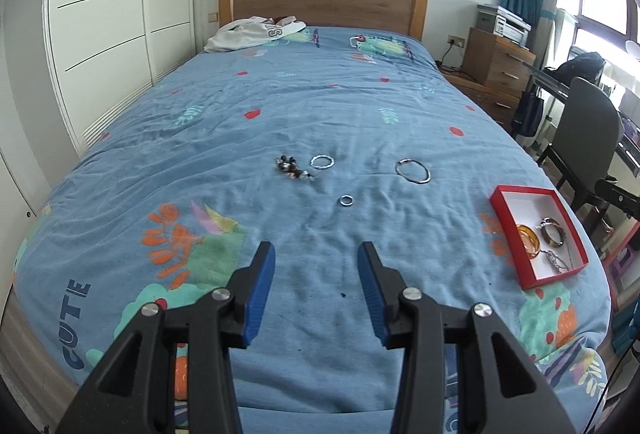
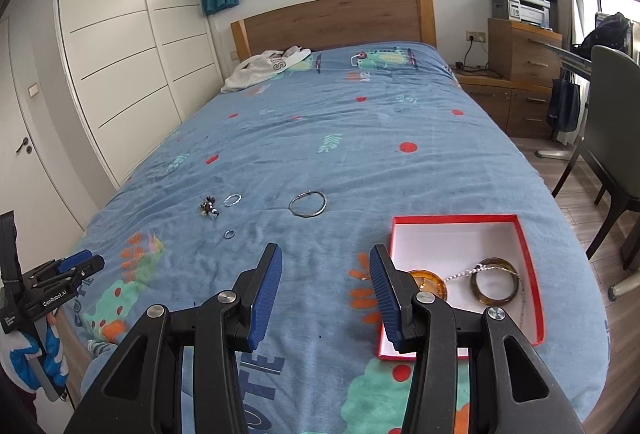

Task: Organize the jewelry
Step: 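Move both open grippers over the beaded bracelet and small silver ring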

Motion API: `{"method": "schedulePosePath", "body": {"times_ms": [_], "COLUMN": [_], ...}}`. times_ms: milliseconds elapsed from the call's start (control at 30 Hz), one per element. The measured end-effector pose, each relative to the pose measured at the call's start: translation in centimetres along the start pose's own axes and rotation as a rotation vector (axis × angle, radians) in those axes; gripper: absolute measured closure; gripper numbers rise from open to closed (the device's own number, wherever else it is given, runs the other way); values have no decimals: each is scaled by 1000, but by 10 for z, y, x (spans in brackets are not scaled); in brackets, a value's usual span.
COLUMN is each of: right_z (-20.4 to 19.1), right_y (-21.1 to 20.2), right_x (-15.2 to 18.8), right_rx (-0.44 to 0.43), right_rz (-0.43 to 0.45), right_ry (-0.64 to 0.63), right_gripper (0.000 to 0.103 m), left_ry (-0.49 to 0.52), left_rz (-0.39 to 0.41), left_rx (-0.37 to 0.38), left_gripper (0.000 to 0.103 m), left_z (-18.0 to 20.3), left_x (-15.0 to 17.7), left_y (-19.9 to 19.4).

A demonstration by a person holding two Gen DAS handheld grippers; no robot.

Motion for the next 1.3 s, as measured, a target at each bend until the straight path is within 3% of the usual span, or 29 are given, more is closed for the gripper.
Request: {"method": "schedulePosePath", "body": {"times_ms": [867, 1300], "right_z": [-82, -133], "right_y": [143, 234], "right_x": [21, 30], "right_rx": [-151, -271], "right_rz": [-180, -272], "right_ry": [-82, -155], "right_gripper": [58, 58], "left_ry": [-142, -179], "left_rz": [-134, -170], "left_rx": [-37, -6], "left_gripper": [62, 62], "left_z": [-70, -82], "left_x": [6, -45], "left_y": [114, 212]}}
Point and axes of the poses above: each gripper's, at about its wrist camera, not at the fingertips, and y roughly the way its jaws point, z to its right, x to its underside, the point moved 9 cm from there along y, roughly the way its jaws point, and after that the axes turned 2 degrees about x, right-handed, at the moved point
